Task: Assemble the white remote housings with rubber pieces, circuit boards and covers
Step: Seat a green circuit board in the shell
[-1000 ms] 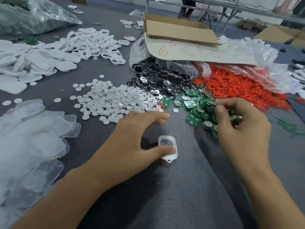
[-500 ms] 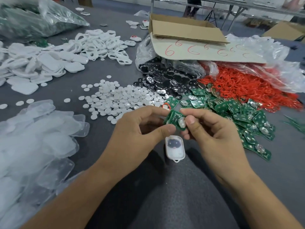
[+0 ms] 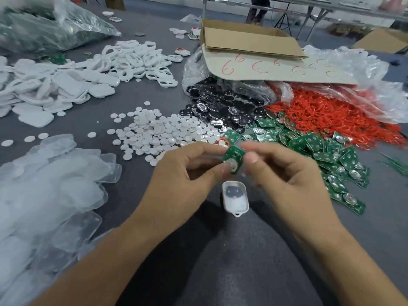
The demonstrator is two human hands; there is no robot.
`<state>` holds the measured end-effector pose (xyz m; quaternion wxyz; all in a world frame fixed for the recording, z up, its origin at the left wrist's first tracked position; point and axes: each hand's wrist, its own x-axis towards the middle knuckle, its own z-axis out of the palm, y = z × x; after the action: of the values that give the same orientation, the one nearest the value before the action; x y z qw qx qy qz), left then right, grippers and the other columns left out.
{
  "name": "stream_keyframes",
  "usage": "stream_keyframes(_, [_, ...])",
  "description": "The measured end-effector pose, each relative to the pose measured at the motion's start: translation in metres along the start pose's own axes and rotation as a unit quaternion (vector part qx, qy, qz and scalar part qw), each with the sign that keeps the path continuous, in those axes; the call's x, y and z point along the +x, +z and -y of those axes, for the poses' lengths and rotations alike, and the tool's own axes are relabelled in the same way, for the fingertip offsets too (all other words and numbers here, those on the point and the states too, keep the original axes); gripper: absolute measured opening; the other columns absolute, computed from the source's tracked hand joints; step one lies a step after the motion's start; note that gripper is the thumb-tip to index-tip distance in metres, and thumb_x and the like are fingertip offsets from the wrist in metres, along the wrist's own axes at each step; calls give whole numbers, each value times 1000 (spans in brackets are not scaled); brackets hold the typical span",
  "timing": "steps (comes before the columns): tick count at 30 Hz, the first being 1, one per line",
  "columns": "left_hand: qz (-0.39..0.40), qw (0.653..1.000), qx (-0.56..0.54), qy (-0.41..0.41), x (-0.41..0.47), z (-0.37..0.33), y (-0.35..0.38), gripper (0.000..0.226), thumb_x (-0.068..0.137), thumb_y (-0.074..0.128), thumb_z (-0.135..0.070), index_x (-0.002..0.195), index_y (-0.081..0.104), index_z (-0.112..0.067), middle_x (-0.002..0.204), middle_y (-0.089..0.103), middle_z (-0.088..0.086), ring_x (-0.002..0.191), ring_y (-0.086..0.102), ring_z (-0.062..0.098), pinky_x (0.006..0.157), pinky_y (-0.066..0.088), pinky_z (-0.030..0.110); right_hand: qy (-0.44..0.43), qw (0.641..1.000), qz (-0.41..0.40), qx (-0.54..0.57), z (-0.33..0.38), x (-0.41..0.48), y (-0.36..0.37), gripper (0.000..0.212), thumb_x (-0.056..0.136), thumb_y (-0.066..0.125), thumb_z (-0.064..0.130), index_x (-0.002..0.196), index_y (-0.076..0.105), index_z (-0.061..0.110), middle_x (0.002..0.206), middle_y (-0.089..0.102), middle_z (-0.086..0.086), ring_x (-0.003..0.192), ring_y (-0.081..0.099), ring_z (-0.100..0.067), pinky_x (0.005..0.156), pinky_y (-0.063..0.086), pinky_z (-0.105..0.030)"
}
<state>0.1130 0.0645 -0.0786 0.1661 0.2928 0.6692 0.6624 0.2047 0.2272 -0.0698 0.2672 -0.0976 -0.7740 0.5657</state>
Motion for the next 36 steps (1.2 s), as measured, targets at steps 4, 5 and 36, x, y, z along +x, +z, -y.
stream_keyframes(4, [31, 999, -9, -1, -1, -2, 0, 22, 87, 79, -12, 108, 73, -15, 97, 80, -3, 94, 76, 13, 88, 58, 24, 58, 992, 16, 114, -2, 0, 1, 17, 85, 73, 7, 100, 76, 14, 83, 71, -5, 74, 60, -15, 71, 52, -19])
stream_keyframes(5, [34, 999, -10, -1, -1, -2, 1, 23, 86, 79, -10, 108, 73, -13, 96, 80, -2, 94, 76, 14, 87, 58, 24, 69, 988, 27, 137, -2, 0, -1, 16, 85, 72, 11, 100, 76, 14, 84, 72, -5, 75, 63, -14, 72, 53, -20])
stream_keyframes(36, [112, 935, 335, 29, -6, -1, -7, 100, 57, 93, -54, 139, 36, -60, 109, 62, -34, 128, 38, -1, 103, 30, 16, 125, 980, 157, 4, 1, 2, -15, 5, 81, 79, 11, 83, 79, 15, 78, 72, -20, 68, 58, -24, 70, 44, -39])
